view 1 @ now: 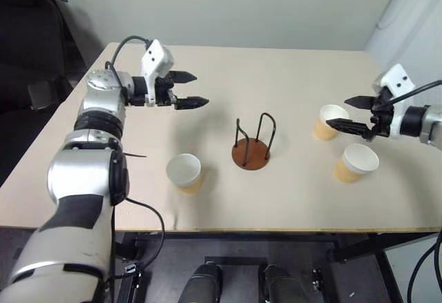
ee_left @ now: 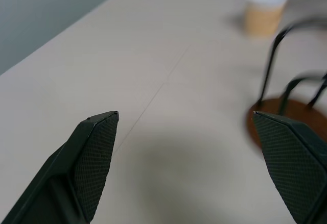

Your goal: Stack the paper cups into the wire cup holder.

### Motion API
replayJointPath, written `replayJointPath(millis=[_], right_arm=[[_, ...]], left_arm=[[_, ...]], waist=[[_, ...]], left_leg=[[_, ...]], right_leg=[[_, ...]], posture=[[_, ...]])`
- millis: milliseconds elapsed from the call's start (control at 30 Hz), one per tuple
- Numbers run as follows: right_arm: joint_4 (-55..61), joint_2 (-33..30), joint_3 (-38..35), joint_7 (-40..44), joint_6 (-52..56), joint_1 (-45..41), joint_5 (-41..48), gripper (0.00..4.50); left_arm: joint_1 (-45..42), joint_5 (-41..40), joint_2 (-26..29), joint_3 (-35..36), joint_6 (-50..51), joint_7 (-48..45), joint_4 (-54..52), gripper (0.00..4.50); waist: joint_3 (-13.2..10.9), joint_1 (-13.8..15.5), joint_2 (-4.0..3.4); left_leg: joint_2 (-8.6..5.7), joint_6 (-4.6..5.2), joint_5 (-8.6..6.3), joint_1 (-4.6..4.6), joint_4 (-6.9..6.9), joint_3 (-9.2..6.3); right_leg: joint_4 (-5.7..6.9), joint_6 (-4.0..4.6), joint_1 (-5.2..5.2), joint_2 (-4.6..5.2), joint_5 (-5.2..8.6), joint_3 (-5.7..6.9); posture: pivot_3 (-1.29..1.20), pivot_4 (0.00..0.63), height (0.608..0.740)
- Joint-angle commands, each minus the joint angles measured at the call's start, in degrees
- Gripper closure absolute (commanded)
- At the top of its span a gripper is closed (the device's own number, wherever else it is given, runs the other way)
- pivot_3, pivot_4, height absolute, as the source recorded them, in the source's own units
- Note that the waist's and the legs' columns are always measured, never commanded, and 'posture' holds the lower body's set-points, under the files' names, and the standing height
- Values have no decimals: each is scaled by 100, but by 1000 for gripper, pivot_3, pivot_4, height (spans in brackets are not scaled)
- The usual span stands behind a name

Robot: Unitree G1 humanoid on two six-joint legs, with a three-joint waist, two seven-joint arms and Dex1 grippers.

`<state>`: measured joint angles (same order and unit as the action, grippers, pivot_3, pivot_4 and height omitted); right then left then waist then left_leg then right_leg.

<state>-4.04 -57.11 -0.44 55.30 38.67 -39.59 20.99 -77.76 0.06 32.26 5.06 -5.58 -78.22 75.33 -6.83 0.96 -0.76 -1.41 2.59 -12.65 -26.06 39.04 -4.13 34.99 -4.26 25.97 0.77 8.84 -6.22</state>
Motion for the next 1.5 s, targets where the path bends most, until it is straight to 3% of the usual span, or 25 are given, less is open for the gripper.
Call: replayJointPath(millis=[33, 467, 767, 1333, 1500], right_arm=[[-381, -99, 284, 262, -512, -319, -481, 368], [-2467, 406, 1066, 835, -1838, -1630, -1723, 368], [-3276, 724, 1258, 1219, -2368, -2044, -2191, 368], [-5440, 1129, 1738, 838, -3919, -2629, -3502, 368], [-5653, 1272, 1698, 788, -4045, -2745, -3618, 1986]], left_arm=[[-223, -241, 9, 153, 295, -409, -210, 26], [-270, -225, -56, 74, 446, -1020, -327, 26], [-272, -97, 39, -95, 280, -1407, -389, 26], [-244, -103, 142, -192, -51, -1308, -417, 26], [-189, -44, 124, -278, -292, -1361, -427, 0]], waist=[[-2, -8, -3], [-9, -89, -15], [-12, -84, -20], [-16, -103, -27], [-17, -127, -29]], left_leg=[[-1, 0, 0, -2, -2, 1], [7, 3, -1, -4, -11, -5], [5, 2, -1, -6, -24, -4], [0, 2, -1, -7, -47, -1], [2, 1, 0, -5, -54, -2]], right_leg=[[1, -18, 4, -3, -10, 3], [3, -16, 11, 10, -12, 0], [2, -3, 16, 13, -8, 3], [-1, 6, 26, 23, -6, 12], [0, 7, 27, 22, -6, 11]], posture=[[0, 150, 740], [0, 150, 740], [0, 150, 740], [0, 150, 740], [0, 150, 740]])
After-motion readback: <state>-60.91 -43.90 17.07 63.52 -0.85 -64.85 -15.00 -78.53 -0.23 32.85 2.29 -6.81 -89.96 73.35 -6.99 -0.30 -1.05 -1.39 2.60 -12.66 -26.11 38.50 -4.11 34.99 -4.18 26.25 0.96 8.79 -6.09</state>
